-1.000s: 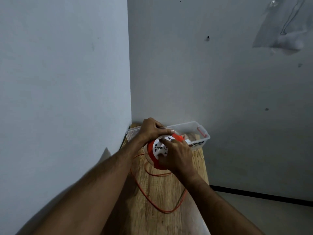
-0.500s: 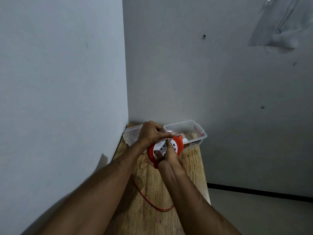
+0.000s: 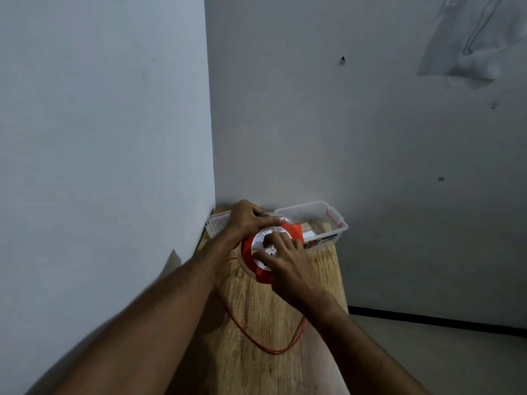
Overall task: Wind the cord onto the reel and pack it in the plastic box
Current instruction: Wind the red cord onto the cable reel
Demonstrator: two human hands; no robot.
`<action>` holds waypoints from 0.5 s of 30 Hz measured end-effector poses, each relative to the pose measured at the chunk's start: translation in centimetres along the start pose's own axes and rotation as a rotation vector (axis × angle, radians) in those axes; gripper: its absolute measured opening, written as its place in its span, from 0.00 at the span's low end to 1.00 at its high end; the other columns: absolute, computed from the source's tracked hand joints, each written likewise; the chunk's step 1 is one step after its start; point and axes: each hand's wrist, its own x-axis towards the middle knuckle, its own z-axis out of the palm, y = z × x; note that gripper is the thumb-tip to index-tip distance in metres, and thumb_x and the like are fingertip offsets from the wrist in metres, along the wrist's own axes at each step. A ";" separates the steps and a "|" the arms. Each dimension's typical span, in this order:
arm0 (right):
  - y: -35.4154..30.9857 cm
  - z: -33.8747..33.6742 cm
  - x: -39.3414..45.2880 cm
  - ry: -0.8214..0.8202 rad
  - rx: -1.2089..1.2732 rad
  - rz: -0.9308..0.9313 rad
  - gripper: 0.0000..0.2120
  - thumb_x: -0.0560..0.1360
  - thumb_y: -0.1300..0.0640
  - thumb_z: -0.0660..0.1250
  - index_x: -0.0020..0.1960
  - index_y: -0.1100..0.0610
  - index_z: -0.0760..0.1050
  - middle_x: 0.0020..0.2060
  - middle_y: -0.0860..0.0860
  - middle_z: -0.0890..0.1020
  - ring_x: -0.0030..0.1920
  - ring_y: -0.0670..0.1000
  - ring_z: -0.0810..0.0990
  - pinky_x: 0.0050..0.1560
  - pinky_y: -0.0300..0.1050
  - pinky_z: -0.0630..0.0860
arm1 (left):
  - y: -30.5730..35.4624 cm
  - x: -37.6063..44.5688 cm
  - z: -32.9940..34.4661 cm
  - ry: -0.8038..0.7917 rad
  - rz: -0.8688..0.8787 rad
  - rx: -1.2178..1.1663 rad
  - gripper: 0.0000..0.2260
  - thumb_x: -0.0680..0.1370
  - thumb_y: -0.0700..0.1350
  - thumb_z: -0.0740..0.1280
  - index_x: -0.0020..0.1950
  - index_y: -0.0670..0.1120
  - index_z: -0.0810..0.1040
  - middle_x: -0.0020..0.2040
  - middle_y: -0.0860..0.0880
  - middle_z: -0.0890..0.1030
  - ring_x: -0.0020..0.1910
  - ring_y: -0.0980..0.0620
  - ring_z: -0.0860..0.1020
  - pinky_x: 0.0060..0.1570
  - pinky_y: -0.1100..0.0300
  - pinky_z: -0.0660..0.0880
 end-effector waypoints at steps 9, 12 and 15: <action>1.5 -0.9 0.2 -0.113 -0.188 -0.112 0.29 0.70 0.52 0.77 0.69 0.46 0.73 0.70 0.56 0.70 0.72 0.58 0.69 0.65 0.62 0.67 | 0.1 -0.2 0.0 -0.069 0.006 -0.027 0.18 0.66 0.60 0.81 0.41 0.45 0.89 0.36 0.49 0.87 0.36 0.50 0.87 0.45 0.46 0.85; 1.7 -1.0 0.6 -0.094 -0.211 -0.112 0.30 0.68 0.47 0.78 0.68 0.46 0.74 0.69 0.57 0.71 0.70 0.60 0.70 0.64 0.63 0.69 | 0.6 -0.5 0.1 -0.058 0.011 -0.014 0.16 0.67 0.58 0.81 0.42 0.46 0.89 0.37 0.49 0.88 0.35 0.53 0.87 0.43 0.52 0.86; 1.9 -0.6 0.9 -0.057 -0.210 -0.086 0.34 0.65 0.38 0.77 0.67 0.48 0.74 0.65 0.58 0.74 0.64 0.61 0.74 0.60 0.62 0.73 | 0.8 -0.3 0.1 -0.051 0.028 0.033 0.16 0.66 0.60 0.81 0.42 0.48 0.89 0.36 0.51 0.87 0.35 0.55 0.86 0.41 0.55 0.84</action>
